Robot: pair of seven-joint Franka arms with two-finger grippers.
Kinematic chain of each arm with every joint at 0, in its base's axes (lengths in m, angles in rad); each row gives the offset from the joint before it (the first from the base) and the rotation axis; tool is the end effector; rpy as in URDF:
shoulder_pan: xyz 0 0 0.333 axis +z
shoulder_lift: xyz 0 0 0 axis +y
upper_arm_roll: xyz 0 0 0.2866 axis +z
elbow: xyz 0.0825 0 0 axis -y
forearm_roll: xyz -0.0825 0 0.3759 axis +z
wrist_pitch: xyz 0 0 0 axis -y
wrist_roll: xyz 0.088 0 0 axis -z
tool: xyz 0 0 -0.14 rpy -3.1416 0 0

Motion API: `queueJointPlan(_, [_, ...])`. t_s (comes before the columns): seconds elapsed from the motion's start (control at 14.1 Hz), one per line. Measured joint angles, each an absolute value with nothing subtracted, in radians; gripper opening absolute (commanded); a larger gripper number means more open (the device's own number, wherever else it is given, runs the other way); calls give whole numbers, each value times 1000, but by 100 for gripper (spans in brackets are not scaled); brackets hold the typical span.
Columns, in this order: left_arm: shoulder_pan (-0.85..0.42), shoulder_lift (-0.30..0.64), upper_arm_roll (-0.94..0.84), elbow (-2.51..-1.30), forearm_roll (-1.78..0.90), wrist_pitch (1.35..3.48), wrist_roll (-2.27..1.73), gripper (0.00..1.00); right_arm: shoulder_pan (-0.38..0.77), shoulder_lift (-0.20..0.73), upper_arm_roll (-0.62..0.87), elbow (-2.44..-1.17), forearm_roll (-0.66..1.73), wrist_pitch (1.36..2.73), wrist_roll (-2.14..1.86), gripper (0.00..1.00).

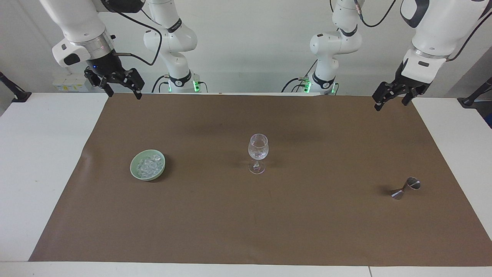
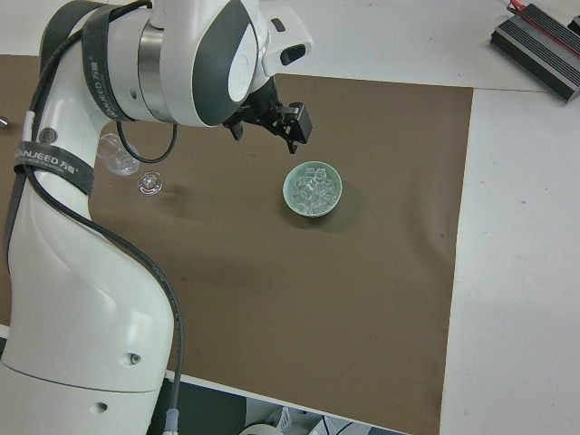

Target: Pour wine and add ice with both arms

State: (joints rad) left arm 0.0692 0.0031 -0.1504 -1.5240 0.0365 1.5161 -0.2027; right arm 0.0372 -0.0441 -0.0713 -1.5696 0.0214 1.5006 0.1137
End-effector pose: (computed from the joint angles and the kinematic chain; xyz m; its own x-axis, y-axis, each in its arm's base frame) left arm 0.5404 -0.0386 0.5773 0.9924 0.1230 -0.0035 0.1228 -0.9917 -0.0374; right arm 0.5259 -0.0156 0.5802 0.9890 -0.1456 -0.0276 -0.1462 -0.9890 -0.0215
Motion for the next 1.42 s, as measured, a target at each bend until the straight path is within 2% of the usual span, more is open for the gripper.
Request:
queueJointPlan(0.71, [-67,0,-17,-1523,19,1492,-187,100,49,-44,-86,-1571,21,1501,113,100])
queueJointPlan(1.42, [-102,0,29,-1556,17,1523,-33,100,51,-44,-88,-1572,21,1501,102,100])
